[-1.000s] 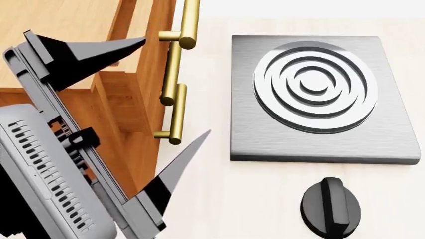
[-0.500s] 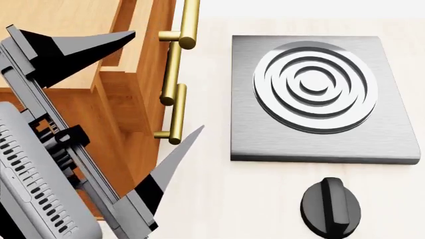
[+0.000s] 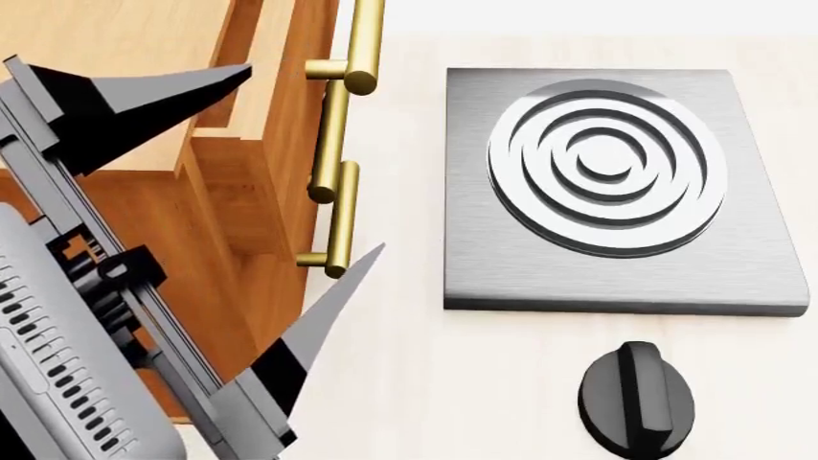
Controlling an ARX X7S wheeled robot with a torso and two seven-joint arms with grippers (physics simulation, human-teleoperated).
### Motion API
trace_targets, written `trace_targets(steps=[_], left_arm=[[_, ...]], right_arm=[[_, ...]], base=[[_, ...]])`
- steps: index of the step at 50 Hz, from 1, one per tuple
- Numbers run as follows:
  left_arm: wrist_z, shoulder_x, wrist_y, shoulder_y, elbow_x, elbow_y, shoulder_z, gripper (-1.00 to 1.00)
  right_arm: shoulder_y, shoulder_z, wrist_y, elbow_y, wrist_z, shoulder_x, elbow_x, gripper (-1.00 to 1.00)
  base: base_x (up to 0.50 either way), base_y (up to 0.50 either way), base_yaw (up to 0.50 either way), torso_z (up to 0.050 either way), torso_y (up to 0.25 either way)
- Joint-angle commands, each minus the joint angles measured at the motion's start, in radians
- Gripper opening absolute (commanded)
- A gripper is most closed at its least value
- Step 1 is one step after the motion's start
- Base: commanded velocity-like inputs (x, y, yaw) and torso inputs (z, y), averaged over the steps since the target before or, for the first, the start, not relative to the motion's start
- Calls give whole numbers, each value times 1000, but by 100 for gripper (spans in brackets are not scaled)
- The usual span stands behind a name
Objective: Pick the akita bowl on the wooden cabinet and place it on the plate.
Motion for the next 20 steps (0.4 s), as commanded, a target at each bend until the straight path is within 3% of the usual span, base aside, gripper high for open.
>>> trace_targets(steps=[1, 20], left_arm=[[-2, -6, 10, 9, 1, 1, 0, 100], [-6, -9, 13, 10, 0, 5, 5, 100]], right_arm=[[86, -62, 16, -75, 31, 90, -8, 100], [221, -123, 30, -191, 60, 229, 50, 100]], base=[[0, 0, 0, 0, 0], [0, 0, 0, 0, 0]])
